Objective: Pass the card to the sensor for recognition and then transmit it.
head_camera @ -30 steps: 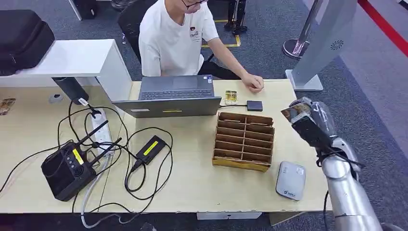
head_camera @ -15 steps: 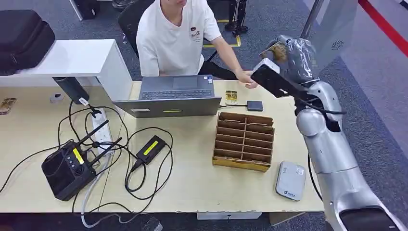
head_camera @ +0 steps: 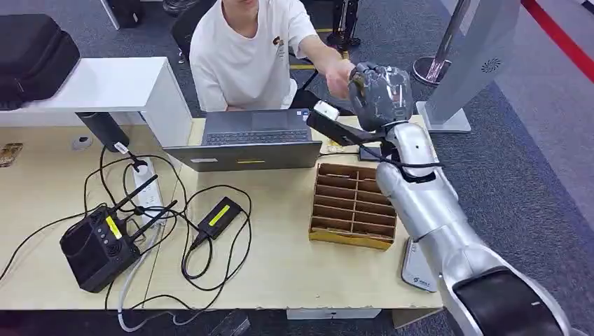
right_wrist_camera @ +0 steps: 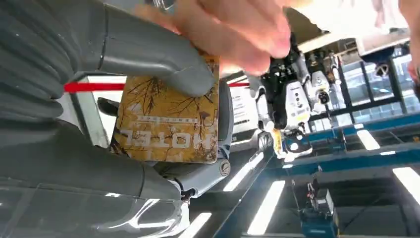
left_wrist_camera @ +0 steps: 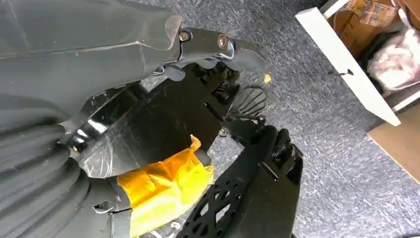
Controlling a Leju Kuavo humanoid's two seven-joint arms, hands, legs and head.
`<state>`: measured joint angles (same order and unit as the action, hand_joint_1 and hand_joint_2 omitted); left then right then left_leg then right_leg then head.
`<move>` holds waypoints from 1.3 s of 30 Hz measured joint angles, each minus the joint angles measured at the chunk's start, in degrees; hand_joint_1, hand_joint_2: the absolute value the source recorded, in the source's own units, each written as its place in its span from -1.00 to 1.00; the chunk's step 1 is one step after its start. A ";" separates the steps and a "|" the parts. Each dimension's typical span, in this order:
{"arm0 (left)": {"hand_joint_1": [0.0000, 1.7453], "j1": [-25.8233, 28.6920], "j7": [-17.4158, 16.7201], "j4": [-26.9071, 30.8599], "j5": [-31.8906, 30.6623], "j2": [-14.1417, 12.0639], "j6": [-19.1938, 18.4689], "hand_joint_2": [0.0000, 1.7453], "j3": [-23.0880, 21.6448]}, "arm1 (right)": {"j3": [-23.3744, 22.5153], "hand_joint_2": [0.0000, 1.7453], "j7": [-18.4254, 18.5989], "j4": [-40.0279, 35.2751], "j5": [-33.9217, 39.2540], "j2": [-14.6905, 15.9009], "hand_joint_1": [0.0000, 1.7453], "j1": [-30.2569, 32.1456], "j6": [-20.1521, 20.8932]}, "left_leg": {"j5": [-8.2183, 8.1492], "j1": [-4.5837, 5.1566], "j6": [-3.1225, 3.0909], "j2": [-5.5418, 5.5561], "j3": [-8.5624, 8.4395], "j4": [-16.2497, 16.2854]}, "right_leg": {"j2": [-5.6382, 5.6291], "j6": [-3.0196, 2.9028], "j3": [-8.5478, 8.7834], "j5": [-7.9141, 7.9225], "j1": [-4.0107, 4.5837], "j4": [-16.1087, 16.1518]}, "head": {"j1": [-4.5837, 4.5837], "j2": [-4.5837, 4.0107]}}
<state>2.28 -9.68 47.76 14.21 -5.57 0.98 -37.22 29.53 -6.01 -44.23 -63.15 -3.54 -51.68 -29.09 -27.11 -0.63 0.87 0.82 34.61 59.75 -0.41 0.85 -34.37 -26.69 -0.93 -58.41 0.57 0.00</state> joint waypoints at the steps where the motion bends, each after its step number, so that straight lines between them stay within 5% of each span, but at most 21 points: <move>1: -1.00 -0.11 0.00 -0.24 -0.15 0.11 -0.33 1.00 0.09 | 0.09 1.00 -0.02 1.22 -0.04 -0.33 -1.00 -0.14 -0.24 | 0.00 0.00 0.00 0.00 -0.01 0.00 | -0.01 0.00 0.00 0.00 0.00 0.00 | -0.04 0.00; 19: -1.00 0.45 -0.17 -1.49 -1.86 0.33 -0.31 1.00 1.40 | 0.02 1.00 -4.55 6.18 4.77 -1.46 -1.00 1.26 0.22 | -0.01 0.00 0.01 -0.01 0.00 0.00 | -0.02 -0.01 -0.03 0.00 0.00 0.01 | -0.02 0.00; 20: -1.00 0.71 -0.15 -1.49 -1.88 0.33 -0.13 1.00 1.57 | -0.44 -1.00 -5.42 5.37 6.17 -1.46 -1.00 1.88 0.29 | -0.01 0.00 0.01 -0.01 0.00 0.00 | -0.02 -0.01 -0.04 0.00 0.00 0.02 | -0.02 0.00; 25: -1.00 2.48 0.35 -1.44 -2.03 0.44 0.90 1.00 2.38 | -2.08 -1.00 -7.65 -1.08 10.21 -0.48 -1.00 5.65 1.77 | -0.01 0.01 0.01 -0.02 0.01 0.00 | -0.03 -0.01 -0.06 0.00 0.00 0.04 | 0.00 0.00; 26: -1.00 2.82 0.37 -1.29 -2.03 0.44 1.31 1.00 2.45 | -2.36 1.00 -7.93 -2.75 10.77 -0.11 -1.00 6.42 2.05 | -0.01 0.01 0.01 -0.02 0.01 0.01 | -0.03 -0.01 -0.06 0.00 0.00 0.04 | 0.00 0.00; 39: -1.00 7.62 0.94 2.19 -1.62 0.11 3.26 1.00 5.09 | -4.59 1.00 -11.70 -29.32 17.57 5.31 -1.00 19.68 5.58 | -0.04 0.00 -0.01 -0.02 0.02 -0.01 | -0.02 -0.02 -0.07 -0.03 0.00 0.06 | -0.02 0.00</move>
<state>9.90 -8.74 49.94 12.59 -5.46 4.24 -32.13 24.94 -17.71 -73.56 -45.57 1.77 -32.00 -23.52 -27.15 -0.62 0.86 0.80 34.63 59.75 -0.44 0.83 -34.44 -26.72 -0.93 -58.34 0.55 0.00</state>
